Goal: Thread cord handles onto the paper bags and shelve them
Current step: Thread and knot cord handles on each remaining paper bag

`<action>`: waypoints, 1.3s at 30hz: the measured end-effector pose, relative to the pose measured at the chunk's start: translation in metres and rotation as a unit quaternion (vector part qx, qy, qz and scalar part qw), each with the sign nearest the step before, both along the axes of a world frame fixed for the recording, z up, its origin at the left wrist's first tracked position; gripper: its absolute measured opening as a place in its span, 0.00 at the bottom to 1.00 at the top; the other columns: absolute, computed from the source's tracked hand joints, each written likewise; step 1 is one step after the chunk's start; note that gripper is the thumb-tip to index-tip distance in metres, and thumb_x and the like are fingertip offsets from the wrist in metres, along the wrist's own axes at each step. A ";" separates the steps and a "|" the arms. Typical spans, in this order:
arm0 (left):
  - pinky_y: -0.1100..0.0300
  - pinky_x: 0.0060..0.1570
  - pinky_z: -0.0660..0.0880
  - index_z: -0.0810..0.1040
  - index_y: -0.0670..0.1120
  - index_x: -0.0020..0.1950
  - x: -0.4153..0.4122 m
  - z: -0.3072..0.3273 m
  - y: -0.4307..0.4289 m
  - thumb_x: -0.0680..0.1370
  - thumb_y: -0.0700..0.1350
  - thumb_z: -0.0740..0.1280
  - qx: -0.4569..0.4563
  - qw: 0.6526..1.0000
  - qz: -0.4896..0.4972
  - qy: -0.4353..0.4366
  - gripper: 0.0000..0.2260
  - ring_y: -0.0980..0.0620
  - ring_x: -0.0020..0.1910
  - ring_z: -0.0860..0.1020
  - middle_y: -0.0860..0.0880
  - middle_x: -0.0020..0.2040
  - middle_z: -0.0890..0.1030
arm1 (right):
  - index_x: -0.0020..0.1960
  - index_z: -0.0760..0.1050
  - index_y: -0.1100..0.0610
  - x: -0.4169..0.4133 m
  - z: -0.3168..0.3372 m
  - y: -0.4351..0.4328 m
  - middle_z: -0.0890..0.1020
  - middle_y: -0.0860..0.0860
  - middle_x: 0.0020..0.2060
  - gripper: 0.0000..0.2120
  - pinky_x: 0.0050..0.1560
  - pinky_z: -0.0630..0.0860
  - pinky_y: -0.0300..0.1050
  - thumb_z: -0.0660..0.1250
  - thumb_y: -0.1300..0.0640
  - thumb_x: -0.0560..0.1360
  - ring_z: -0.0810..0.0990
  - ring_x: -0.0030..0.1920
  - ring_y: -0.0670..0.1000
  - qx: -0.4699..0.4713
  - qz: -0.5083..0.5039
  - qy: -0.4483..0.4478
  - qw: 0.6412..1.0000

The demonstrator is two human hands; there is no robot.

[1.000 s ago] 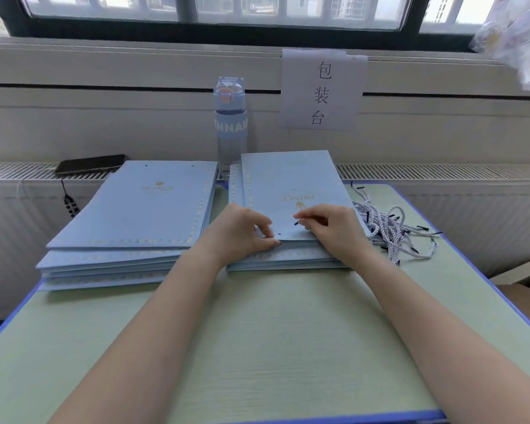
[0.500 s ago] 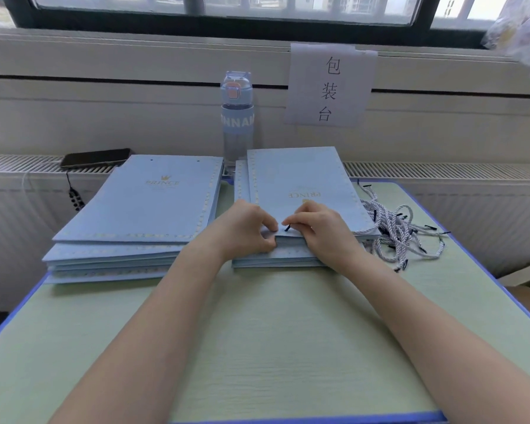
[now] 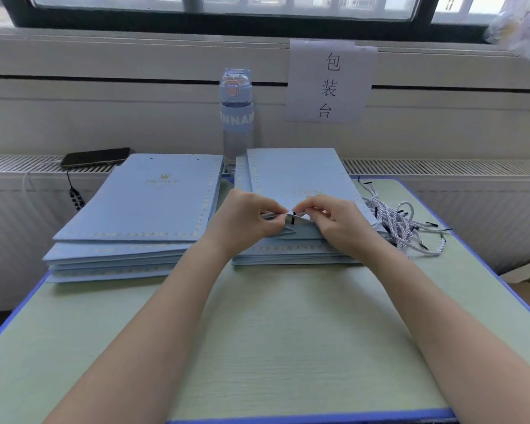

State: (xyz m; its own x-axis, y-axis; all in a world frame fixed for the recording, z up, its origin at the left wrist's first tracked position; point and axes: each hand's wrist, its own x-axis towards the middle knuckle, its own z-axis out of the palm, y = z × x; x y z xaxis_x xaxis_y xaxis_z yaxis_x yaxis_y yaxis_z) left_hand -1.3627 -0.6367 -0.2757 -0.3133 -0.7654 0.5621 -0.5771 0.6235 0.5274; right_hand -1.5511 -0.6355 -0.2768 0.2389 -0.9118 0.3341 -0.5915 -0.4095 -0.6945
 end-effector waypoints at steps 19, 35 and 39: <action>0.75 0.37 0.70 0.85 0.44 0.45 -0.003 -0.005 -0.002 0.74 0.40 0.71 0.122 0.992 -0.003 0.025 0.03 0.67 0.35 0.78 0.57 0.35 0.82 | 0.48 0.78 0.57 -0.001 -0.010 -0.006 0.78 0.49 0.46 0.05 0.45 0.72 0.47 0.65 0.62 0.74 0.76 0.48 0.53 -0.088 0.003 0.185 0.979; 0.73 0.39 0.73 0.85 0.43 0.43 0.006 0.008 0.001 0.75 0.39 0.70 0.175 0.977 0.001 0.123 0.03 0.64 0.36 0.79 0.54 0.37 0.83 | 0.38 0.80 0.55 -0.006 -0.013 -0.008 0.82 0.50 0.42 0.06 0.30 0.75 0.46 0.70 0.56 0.73 0.79 0.34 0.52 -0.403 0.031 0.171 0.899; 0.74 0.39 0.72 0.85 0.43 0.44 0.008 0.008 0.001 0.75 0.40 0.70 0.175 0.978 -0.002 0.115 0.03 0.64 0.36 0.79 0.52 0.38 0.84 | 0.38 0.80 0.55 -0.006 -0.014 -0.008 0.82 0.49 0.41 0.04 0.29 0.76 0.46 0.70 0.57 0.72 0.80 0.34 0.51 -0.381 0.034 0.146 0.913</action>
State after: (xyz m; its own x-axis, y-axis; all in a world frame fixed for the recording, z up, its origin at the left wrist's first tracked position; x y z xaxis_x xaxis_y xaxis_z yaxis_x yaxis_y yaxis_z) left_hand -1.3551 -0.6355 -0.2675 -0.2139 -0.9222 0.3221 -0.4162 0.3843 0.8241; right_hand -1.5571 -0.6436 -0.2903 0.4658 -0.4217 0.7779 -0.6609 -0.7504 -0.0110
